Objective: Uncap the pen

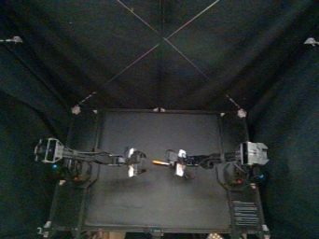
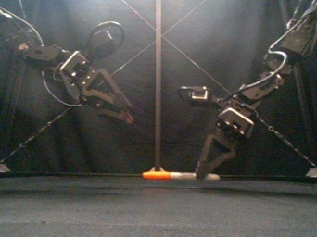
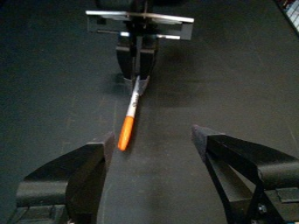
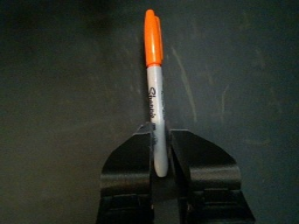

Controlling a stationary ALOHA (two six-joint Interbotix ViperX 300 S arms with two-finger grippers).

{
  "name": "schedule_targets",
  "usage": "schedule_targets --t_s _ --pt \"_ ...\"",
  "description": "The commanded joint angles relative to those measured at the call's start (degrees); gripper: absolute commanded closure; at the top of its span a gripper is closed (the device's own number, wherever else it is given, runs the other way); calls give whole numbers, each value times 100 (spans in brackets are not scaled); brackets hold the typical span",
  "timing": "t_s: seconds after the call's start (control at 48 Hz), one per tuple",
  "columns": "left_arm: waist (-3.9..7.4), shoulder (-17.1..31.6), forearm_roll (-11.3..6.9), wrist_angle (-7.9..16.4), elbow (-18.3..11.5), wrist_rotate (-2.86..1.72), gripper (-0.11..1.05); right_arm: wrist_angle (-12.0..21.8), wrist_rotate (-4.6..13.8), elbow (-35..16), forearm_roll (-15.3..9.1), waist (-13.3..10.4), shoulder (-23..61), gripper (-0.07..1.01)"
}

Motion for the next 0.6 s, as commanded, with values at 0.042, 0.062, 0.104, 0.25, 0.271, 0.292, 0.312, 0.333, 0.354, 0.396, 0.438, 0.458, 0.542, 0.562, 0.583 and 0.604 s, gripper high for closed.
schedule_targets --t_s 0.042,0.062,0.104,0.25,0.271,0.292,0.312,0.333,0.354,0.396,0.438,0.458,0.542,0.562,0.583,0.604 --pt "26 105 18 264 -299 -9 -7 62 18 -378 -202 97 -325 53" --pt "26 123 18 299 -316 -9 -7 88 26 -413 -237 114 -334 53" --pt "26 167 9 360 -352 -18 -7 132 26 -483 -281 132 -334 53" --pt "44 308 -9 580 -448 -26 -7 255 26 -712 -396 185 -334 53" --pt "44 325 -18 606 -457 -26 -7 264 26 -729 -404 193 -343 53" --pt "53 343 -9 624 -466 -26 -7 264 26 -738 -413 193 -343 53" --pt "62 369 -18 650 -466 -26 -7 264 26 -747 -413 202 -343 53" --pt "62 387 -26 659 -475 -26 -7 272 26 -756 -422 202 -343 53" --pt "79 413 -35 686 -483 -26 -7 272 26 -773 -431 211 -343 53" --pt "105 448 -62 686 -483 -26 -7 272 26 -782 -439 229 -343 53" --pt "114 483 -88 686 -483 -26 -7 272 26 -791 -439 237 -343 53" --pt "123 492 -97 686 -483 -26 -7 272 26 -791 -439 237 -334 53" --pt "149 536 -141 694 -492 -26 -6 264 35 -800 -439 264 -343 53" --pt "158 554 -149 686 -492 -26 -6 272 35 -800 -439 264 -343 53" --pt "167 554 -149 694 -501 -26 -5 264 35 -800 -439 272 -343 53" --pt "167 563 -149 686 -501 -26 -5 264 35 -800 -448 272 -343 53"
